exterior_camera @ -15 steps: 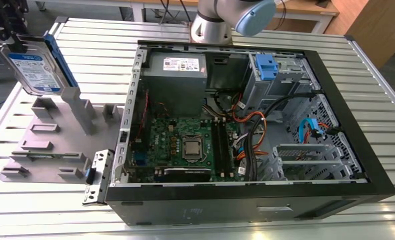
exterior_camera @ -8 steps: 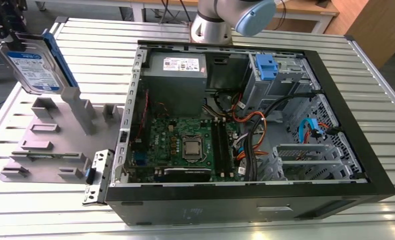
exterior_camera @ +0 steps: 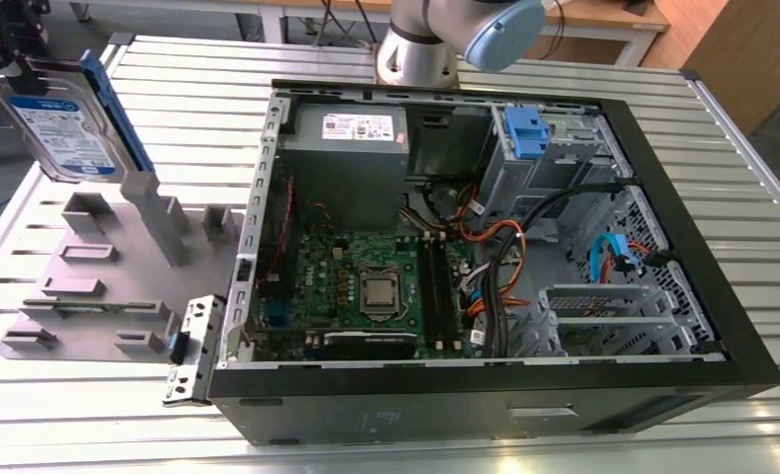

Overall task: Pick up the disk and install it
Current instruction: 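Pick up the disk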

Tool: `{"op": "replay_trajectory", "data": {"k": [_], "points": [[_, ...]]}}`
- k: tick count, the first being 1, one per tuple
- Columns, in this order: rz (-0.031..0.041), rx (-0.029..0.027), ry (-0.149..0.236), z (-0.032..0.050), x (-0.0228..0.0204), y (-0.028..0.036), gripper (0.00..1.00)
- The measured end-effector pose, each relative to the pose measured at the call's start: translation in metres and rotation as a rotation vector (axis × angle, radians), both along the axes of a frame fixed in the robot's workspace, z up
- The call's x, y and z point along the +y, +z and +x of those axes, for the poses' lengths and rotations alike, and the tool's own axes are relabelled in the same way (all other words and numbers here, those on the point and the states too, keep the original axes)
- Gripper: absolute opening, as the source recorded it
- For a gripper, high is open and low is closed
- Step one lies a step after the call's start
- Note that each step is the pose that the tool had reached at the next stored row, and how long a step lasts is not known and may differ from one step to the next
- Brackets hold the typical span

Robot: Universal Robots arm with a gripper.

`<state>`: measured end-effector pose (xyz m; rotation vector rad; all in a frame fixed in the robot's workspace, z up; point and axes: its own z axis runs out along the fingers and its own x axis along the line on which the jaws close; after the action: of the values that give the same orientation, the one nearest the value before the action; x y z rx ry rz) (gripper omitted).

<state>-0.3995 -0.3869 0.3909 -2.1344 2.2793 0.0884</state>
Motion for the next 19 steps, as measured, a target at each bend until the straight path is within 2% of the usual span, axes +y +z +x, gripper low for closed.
{"op": "replay_trajectory", "data": {"k": [7,19], "points": [[-0.0003,0.0005,0.0,0.0,0.0,0.0011,0.35],[0.0,0.0001,0.0,0.0,0.0,0.0194,0.35]]}}
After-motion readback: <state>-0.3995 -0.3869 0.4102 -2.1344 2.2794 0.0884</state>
